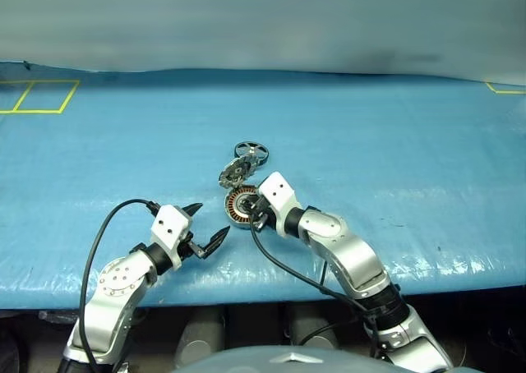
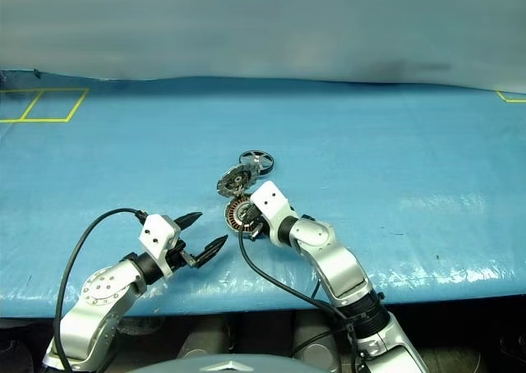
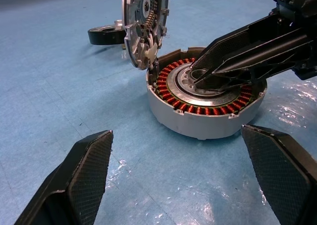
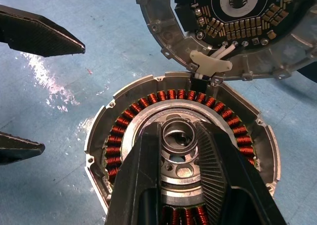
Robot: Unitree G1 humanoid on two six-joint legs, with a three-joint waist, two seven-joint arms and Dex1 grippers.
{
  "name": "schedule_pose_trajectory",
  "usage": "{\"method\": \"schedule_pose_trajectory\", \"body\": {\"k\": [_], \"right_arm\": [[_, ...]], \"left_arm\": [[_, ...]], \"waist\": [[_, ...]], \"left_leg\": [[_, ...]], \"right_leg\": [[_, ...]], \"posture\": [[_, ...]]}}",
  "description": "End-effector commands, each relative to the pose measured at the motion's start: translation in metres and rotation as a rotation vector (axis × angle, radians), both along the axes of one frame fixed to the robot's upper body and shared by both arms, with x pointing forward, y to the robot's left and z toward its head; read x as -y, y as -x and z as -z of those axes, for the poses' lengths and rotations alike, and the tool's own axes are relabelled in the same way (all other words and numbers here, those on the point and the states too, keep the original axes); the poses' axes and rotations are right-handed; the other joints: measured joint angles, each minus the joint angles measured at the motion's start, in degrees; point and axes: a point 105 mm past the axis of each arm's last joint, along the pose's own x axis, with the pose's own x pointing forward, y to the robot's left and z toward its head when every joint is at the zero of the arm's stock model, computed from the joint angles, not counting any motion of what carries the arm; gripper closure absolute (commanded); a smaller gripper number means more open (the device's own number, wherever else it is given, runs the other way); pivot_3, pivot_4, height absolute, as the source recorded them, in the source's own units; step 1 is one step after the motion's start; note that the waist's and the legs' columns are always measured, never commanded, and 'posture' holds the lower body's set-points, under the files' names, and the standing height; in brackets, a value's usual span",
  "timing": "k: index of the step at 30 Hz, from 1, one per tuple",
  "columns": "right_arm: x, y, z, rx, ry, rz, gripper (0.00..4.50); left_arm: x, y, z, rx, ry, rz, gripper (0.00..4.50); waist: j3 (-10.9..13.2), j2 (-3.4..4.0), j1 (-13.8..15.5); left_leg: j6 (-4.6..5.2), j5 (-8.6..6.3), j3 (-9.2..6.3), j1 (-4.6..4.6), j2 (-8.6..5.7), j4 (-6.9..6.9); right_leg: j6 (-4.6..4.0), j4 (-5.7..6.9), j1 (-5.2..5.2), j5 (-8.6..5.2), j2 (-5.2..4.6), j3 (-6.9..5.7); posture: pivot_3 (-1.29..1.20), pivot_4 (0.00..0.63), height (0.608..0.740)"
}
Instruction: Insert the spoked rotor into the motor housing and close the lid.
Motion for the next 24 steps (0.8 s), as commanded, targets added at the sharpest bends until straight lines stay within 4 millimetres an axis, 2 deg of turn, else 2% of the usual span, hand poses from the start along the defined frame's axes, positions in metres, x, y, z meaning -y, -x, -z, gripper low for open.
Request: {"method": "schedule_pose_trajectory", "body": {"k": [1, 11, 18, 24], "right_arm": [[0.0, 0.002, 0.0, 0.0, 0.001, -0.009, 3.84], [0.001, 0.003, 0.001, -0.01, 0.005, -0.011, 3.84], [-0.002, 0.002, -0.008, 0.011, -0.027, -0.011, 1.58], [-0.005, 0.004, -0.03, 0.031, -0.103, -0.02, 1.58]], "left_arm": [[0.003, 0.0, -0.005, 0.023, 0.006, 0.009, 0.0], [0.004, 0.0, -0.005, 0.02, 0.009, 0.011, 0.0], [0.003, 0.0, -0.005, 0.02, 0.008, 0.009, 0.0], [0.003, 0.0, -0.005, 0.019, 0.007, 0.01, 0.0]], "waist": [[0.0, 0.0, 0.0], [0.0, 0.0, 0.02], [0.0, 0.0, 0.05], [0.0, 0.0, 0.01]], "left_leg": [[0.0, 0.0, 0.0, 0.0, 0.0, 0.0], [0.0, 0.0, 0.0, 0.0, 0.0, 0.0], [0.0, 0.0, 0.0, 0.0, 0.0, 0.01], [0.0, 0.0, 0.0, -0.04, 0.0, 0.0]], "right_leg": [[0.0, 0.0, 0.0, 0.0, 0.0, 0.0], [0.0, -0.01, 0.0, 0.0, 0.0, 0.0], [0.0, 0.0, 0.01, 0.0, 0.0, 0.0], [0.0, 0.0, -0.05, 0.0, 0.0, 0.0]], "posture": [[0.0, 0.15, 0.74], [0.0, 0.15, 0.74], [0.0, 0.15, 0.74], [0.0, 0.15, 0.74]]}}
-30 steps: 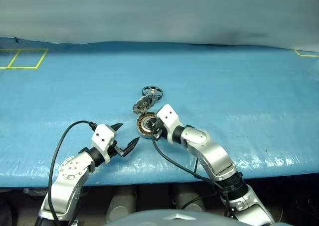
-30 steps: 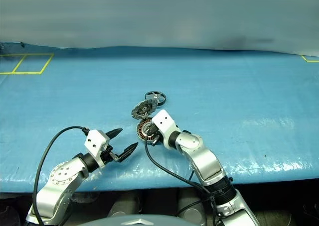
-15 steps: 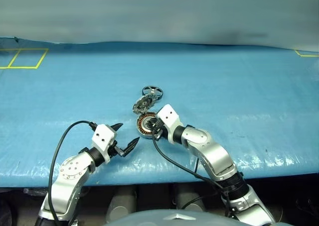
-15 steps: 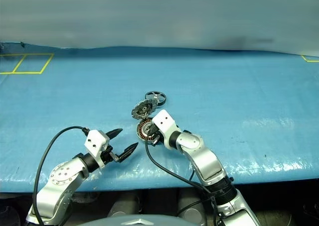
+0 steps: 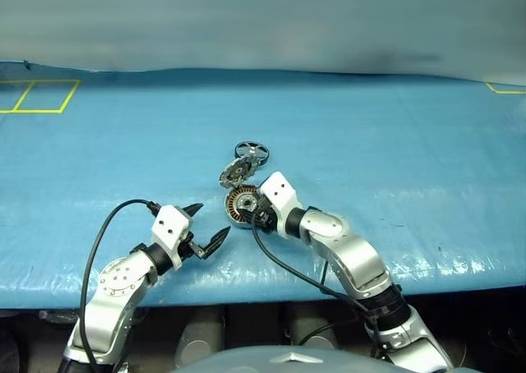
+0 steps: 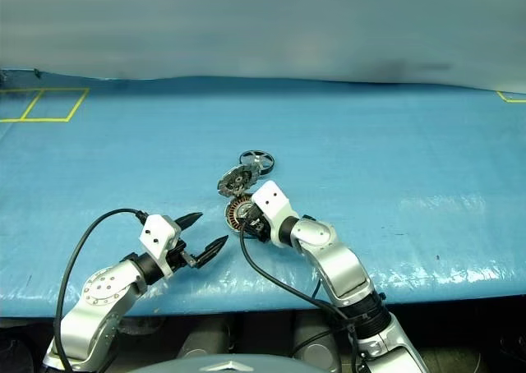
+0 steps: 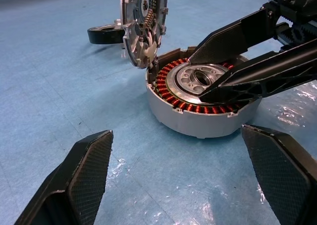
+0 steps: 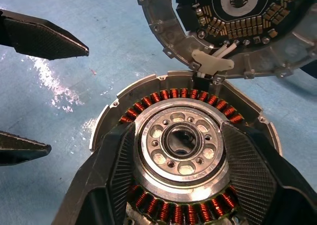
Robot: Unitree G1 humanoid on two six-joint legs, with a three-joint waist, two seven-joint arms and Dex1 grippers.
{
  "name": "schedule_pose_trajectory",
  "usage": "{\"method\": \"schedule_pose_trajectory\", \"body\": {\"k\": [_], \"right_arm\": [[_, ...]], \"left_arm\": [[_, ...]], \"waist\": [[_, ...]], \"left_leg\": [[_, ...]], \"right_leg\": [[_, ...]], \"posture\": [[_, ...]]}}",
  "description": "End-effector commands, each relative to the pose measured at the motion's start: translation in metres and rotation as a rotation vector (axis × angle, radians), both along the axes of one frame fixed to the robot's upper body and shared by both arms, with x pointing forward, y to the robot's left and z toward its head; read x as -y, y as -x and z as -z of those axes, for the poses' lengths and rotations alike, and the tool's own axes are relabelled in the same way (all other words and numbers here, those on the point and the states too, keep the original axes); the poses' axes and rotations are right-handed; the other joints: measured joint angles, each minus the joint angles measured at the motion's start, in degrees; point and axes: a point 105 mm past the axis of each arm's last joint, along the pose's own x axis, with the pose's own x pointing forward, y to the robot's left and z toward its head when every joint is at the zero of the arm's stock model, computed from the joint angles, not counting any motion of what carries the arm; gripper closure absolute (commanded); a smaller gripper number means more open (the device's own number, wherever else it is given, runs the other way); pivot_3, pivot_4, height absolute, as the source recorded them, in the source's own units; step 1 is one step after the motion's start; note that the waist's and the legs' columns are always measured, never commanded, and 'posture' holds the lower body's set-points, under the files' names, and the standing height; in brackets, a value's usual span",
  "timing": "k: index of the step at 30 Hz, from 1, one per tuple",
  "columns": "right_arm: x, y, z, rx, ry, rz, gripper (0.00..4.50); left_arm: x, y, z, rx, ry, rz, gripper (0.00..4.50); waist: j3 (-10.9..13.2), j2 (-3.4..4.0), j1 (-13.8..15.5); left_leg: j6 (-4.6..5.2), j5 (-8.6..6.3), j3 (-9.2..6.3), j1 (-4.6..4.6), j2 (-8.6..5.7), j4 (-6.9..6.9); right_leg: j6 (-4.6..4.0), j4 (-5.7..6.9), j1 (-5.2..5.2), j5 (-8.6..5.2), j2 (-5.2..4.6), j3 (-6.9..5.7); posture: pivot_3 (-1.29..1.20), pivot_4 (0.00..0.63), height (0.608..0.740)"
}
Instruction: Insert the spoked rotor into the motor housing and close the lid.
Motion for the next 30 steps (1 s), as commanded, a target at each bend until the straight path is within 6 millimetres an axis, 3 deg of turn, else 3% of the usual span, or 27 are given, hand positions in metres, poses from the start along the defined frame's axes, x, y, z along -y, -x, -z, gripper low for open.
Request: {"method": "schedule_pose_trajectory", "body": {"k": [1, 5, 11, 30], "right_arm": [[-0.005, 0.002, -0.026, 0.052, -0.079, -0.015, 1.58], [-0.006, 0.004, -0.03, 0.048, -0.091, -0.01, 2.44], [-0.005, 0.004, -0.022, 0.036, -0.053, 0.004, 4.48], [-0.005, -0.005, -0.011, 0.031, -0.029, 0.03, 4.48]], "left_arm": [[0.002, 0.0, -0.005, 0.021, 0.006, 0.009, 0.0], [0.003, -0.001, -0.005, 0.021, 0.007, 0.011, 0.0], [0.003, -0.001, -0.005, 0.023, 0.008, 0.01, 0.0], [0.004, 0.0, -0.004, 0.022, 0.003, 0.019, 0.0]], "waist": [[0.0, 0.0, 0.01], [0.0, 0.0, 0.02], [0.0, 0.0, 0.01], [0.0, 0.0, 0.01]], "left_leg": [[0.0, 0.0, 0.0, 0.0, 0.01, -0.01], [0.0, 0.0, -0.01, 0.0, 0.0, -0.01], [0.0, 0.0, -0.01, 0.0, 0.0, 0.0], [0.0, 0.0, 0.0, -0.01, 0.0, 0.0]], "right_leg": [[0.0, 0.0, 0.0, 0.0, 0.0, 0.0], [0.0, 0.0, 0.0, 0.0, 0.0, -0.01], [0.0, 0.0, 0.0, 0.0, 0.0, -0.01], [0.0, -0.01, 0.0, 0.0, 0.0, -0.01]], "posture": [[0.0, 0.15, 0.74], [0.0, 0.15, 0.74], [0.0, 0.15, 0.74], [0.0, 0.15, 0.74]]}}
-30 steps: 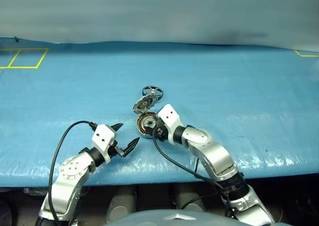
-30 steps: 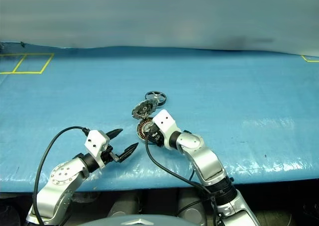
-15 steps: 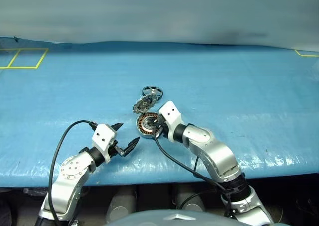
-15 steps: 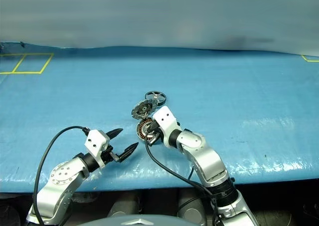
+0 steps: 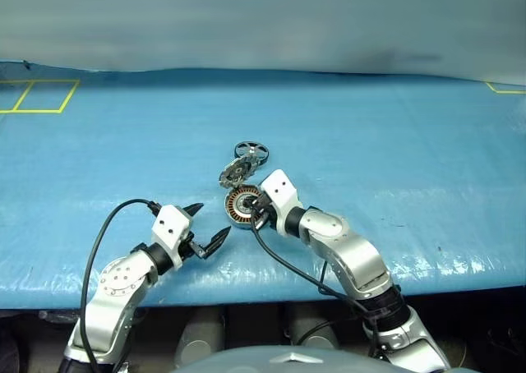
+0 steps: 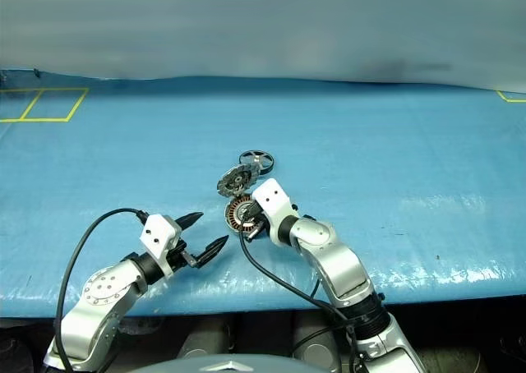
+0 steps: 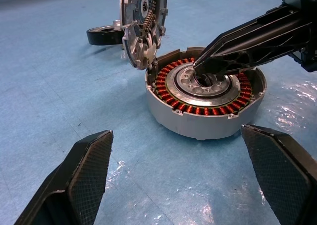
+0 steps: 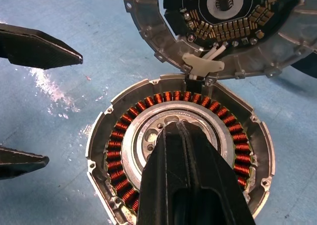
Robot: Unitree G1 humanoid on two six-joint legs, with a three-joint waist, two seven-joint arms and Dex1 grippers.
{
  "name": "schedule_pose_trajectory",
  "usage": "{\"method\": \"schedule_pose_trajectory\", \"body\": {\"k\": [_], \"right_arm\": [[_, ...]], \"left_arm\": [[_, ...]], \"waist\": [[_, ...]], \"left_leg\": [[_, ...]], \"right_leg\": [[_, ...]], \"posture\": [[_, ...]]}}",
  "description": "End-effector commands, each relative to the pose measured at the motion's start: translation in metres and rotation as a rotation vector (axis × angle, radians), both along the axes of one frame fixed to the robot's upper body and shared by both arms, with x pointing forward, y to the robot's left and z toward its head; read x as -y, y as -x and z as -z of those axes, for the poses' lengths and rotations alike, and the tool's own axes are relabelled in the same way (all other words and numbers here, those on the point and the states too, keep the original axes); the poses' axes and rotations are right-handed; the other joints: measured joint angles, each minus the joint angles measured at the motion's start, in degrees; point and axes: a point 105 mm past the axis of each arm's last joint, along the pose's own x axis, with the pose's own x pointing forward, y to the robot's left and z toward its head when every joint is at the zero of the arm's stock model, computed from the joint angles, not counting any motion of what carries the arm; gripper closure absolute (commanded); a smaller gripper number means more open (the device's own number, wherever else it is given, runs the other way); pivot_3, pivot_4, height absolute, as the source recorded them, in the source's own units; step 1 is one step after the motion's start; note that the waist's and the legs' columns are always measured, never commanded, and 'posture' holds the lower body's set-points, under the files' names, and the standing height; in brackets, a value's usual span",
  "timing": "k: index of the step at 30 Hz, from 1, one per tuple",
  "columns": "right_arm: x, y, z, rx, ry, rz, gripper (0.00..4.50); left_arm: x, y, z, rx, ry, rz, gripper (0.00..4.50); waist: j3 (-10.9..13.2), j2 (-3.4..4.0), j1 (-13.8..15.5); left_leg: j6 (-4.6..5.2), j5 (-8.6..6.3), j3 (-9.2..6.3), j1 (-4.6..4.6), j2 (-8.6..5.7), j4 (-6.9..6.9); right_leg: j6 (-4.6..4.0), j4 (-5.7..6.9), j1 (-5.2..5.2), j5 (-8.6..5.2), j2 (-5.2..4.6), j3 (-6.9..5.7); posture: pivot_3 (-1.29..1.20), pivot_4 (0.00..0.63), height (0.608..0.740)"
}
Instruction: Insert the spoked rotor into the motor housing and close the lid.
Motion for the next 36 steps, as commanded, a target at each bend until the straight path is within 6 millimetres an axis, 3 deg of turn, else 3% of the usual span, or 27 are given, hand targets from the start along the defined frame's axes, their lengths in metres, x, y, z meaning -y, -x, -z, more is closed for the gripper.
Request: {"method": "schedule_pose_trajectory", "body": {"k": [1, 14, 36], "right_arm": [[-0.005, -0.003, -0.013, 0.052, -0.029, -0.013, 4.48], [-0.01, -0.006, -0.011, 0.048, -0.034, -0.017, 4.48], [-0.004, -0.005, 0.012, -0.032, 0.018, 0.014, 4.48]], "left_arm": [[0.002, -0.001, -0.005, 0.023, 0.002, 0.012, 0.0], [0.002, -0.001, -0.005, 0.028, 0.0, 0.011, 0.0], [0.002, 0.0, -0.006, 0.026, 0.001, 0.013, 0.0]], "waist": [[0.0, 0.0, 0.0], [0.0, 0.0, -0.02], [-0.01, 0.0, -0.01]], "left_leg": [[0.0, 0.0, 0.0, 0.0, 0.0, 0.0], [0.0, 0.0, 0.0, 0.0, 0.0, 0.0], [0.0, 0.0, 0.0, 0.06, 0.0, 0.01]], "right_leg": [[0.0, 0.0, 0.0, 0.0, 0.0, 0.0], [0.0, 0.0, 0.0, 0.0, 0.0, 0.0], [0.0, 0.02, 0.06, 0.0, 0.0, 0.0]], "posture": [[0.0, 0.15, 0.74], [0.0, 0.15, 0.74], [0.0, 0.15, 0.74]]}}
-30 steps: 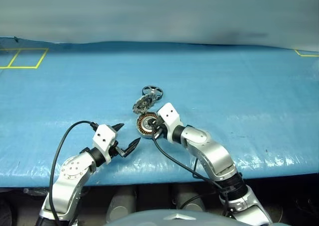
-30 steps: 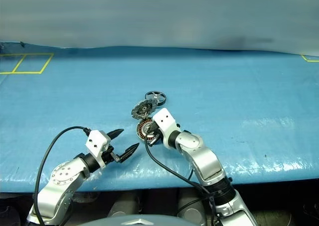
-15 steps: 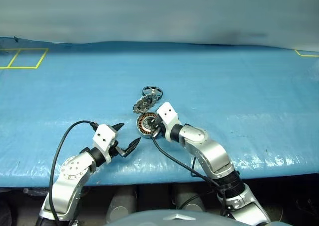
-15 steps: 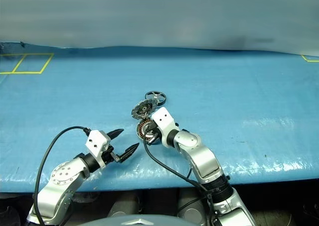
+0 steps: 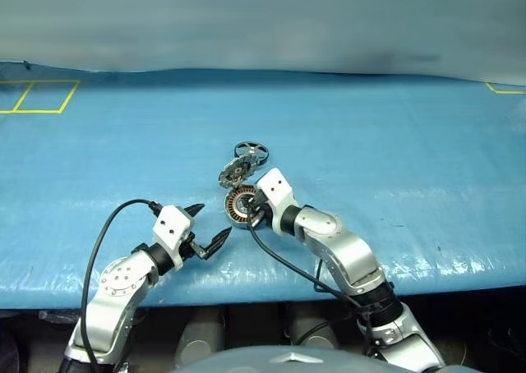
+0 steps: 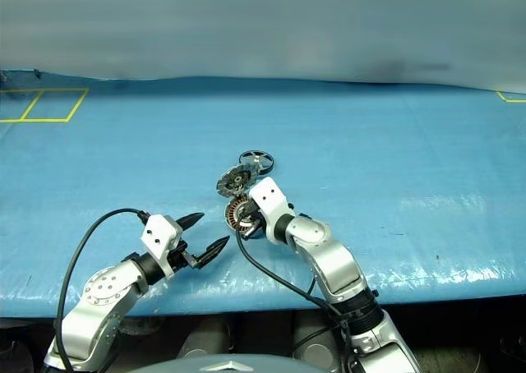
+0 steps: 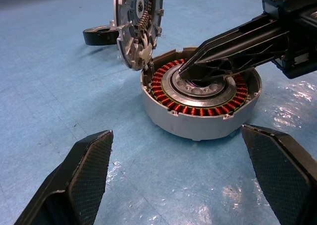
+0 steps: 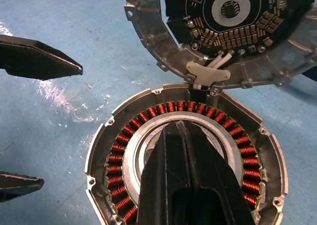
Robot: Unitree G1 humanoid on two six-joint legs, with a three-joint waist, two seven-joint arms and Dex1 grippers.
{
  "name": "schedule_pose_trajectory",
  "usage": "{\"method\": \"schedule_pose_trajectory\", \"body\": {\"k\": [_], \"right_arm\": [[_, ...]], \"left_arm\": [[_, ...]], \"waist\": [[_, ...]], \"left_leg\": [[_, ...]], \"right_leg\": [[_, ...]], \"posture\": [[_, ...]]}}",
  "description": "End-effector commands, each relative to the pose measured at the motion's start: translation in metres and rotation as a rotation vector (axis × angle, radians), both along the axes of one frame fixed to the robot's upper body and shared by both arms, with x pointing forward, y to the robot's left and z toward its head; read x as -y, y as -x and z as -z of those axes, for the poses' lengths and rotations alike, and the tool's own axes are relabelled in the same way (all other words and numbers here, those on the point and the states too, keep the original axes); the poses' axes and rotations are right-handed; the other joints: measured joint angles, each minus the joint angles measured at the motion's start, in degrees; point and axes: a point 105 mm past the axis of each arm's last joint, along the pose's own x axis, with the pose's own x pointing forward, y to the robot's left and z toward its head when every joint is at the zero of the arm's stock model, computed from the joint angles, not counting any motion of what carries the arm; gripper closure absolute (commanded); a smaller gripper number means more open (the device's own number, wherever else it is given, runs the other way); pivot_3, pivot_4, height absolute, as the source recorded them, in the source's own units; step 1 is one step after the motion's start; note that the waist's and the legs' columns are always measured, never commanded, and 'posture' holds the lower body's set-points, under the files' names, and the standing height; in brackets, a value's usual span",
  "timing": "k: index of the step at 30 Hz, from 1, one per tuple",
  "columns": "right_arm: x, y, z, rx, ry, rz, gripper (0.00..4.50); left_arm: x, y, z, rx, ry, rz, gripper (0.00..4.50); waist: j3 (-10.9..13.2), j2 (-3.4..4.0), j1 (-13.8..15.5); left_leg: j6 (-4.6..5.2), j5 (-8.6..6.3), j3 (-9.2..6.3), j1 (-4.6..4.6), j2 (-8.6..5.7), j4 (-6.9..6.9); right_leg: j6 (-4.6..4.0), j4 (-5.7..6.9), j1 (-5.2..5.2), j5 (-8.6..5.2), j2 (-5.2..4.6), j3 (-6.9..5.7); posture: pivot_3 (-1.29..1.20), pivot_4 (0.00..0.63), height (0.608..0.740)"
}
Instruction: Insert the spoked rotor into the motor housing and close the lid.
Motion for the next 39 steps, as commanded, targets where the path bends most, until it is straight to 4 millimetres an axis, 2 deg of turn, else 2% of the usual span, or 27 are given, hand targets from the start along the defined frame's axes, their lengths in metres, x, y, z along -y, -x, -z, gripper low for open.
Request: {"method": "schedule_pose_trajectory", "body": {"k": [1, 9, 13, 18, 23, 30, 35, 39], "right_arm": [[0.0, 0.0, 0.006, -0.024, 0.024, 0.011, 4.48], [-0.002, -0.004, -0.001, -0.03, 0.002, 0.03, 4.48], [-0.006, -0.001, -0.031, -0.002, -0.132, -0.005, 4.48], [-0.004, 0.01, -0.052, 0.023, -0.182, -0.07, 4.48], [0.0, 0.016, -0.055, 0.032, -0.165, -0.101, 4.48], [0.008, 0.017, -0.047, 0.035, -0.081, -0.112, 4.48], [0.036, 0.013, -0.036, 0.063, 0.199, -0.186, 4.48], [0.056, 0.001, -0.046, 0.09, 0.287, -0.204, 4.48]], "left_arm": [[0.002, 0.0, -0.006, 0.027, 0.003, 0.01, 0.0], [0.001, 0.001, -0.005, 0.023, 0.006, 0.004, 0.0], [0.001, 0.001, -0.005, 0.022, 0.006, 0.002, 0.0], [0.0, 0.001, -0.005, 0.022, 0.004, 0.005, 0.0], [0.0, 0.0, -0.005, 0.021, 0.003, 0.011, 0.0], [0.0, -0.001, -0.005, 0.02, 0.001, 0.013, 0.0], [0.0, -0.001, -0.005, 0.021, 0.002, 0.012, 0.0], [0.0, -0.001, -0.005, 0.021, 0.005, 0.011, 0.0]], "waist": [[-0.01, 0.0, -0.01], [-0.01, 0.0, -0.04], [0.0, 0.01, 0.0], [0.0, 0.01, -0.01], [0.0, 0.01, -0.01], [0.0, 0.01, -0.01], [0.02, 0.01, 0.09], [0.03, -0.01, -0.03]], "left_leg": [[0.0, 0.0, 0.0, 0.01, 0.0, 0.0], [0.0, 0.0, 0.0, 0.12, 0.01, 0.0], [0.0, 0.0, 0.0, 0.1, 0.01, 0.0], [0.0, 0.0, 0.0, -0.06, 0.0, -0.05], [0.0, 0.0, -0.01, -0.07, 0.0, -0.06], [0.0, 0.0, 0.0, -0.08, 0.0, -0.06], [0.0, 0.0, 0.0, -0.17, -0.03, 0.07], [0.01, -0.01, -0.01, -0.19, -0.01, 0.12]], "right_leg": [[0.0, 0.0, 0.01, 0.0, 0.0, 0.0], [0.0, 0.03, 0.1, 0.0, 0.01, 0.01], [0.0, 0.02, 0.08, 0.0, 0.0, 0.01], [0.0, -0.02, -0.08, 0.0, 0.0, 0.0], [0.0, -0.03, -0.09, 0.0, 0.0, -0.01], [-0.01, -0.03, -0.1, -0.01, 0.0, -0.01], [0.02, -0.05, -0.1, 0.01, -0.04, -0.01], [0.03, -0.04, -0.1, 0.01, -0.03, -0.05]], "posture": [[0.0, 0.15, 0.74], [0.0, 0.15, 0.74], [0.0, 0.15, 0.74], [0.0, 0.15, 0.74], [0.0, 0.15, 0.74], [0.0, 0.15, 0.74], [0.0, 0.15, 0.74], [0.0, 0.15, 0.74]]}}
